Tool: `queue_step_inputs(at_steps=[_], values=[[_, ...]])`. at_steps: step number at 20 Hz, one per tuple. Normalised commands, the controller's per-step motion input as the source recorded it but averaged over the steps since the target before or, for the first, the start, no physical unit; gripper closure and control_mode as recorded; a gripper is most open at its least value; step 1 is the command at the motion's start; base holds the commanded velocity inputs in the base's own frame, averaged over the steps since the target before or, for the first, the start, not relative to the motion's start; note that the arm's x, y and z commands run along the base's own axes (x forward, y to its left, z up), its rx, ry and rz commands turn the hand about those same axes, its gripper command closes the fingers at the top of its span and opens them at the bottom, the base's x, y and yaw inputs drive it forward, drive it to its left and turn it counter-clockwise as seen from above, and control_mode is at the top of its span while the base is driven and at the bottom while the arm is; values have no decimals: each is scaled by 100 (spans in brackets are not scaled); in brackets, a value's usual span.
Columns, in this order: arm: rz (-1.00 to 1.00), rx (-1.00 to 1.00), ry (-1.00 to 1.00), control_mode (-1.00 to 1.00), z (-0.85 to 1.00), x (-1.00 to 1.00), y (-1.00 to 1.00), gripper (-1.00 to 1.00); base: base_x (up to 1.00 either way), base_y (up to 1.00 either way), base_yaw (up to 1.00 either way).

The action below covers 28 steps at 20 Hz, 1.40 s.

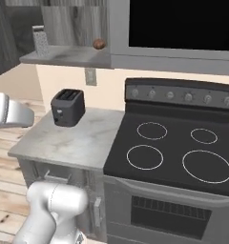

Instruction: Pick the cheese from the fridge and the cheese grater from the cabinet and place them next to the salad bowl.

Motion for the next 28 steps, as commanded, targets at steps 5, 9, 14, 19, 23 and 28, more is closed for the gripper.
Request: queue_step_inputs(at_steps=[5, 9, 14, 19, 23, 28], values=[[0, 0, 0, 100, 0, 0, 0, -100, 40, 29, -14], [0, 0, 0, 100, 0, 0, 0, -100, 58, 39, -2], [0, 0, 0, 100, 0, 0, 0, -100, 51, 34, 0], [0, 0, 0, 100, 0, 0, 0, -100, 3, 35, 0], [0, 0, 0, 100, 0, 0, 0, -100, 7, 39, 8], [0, 0, 0, 100, 0, 0, 0, -100, 25, 16, 15]])
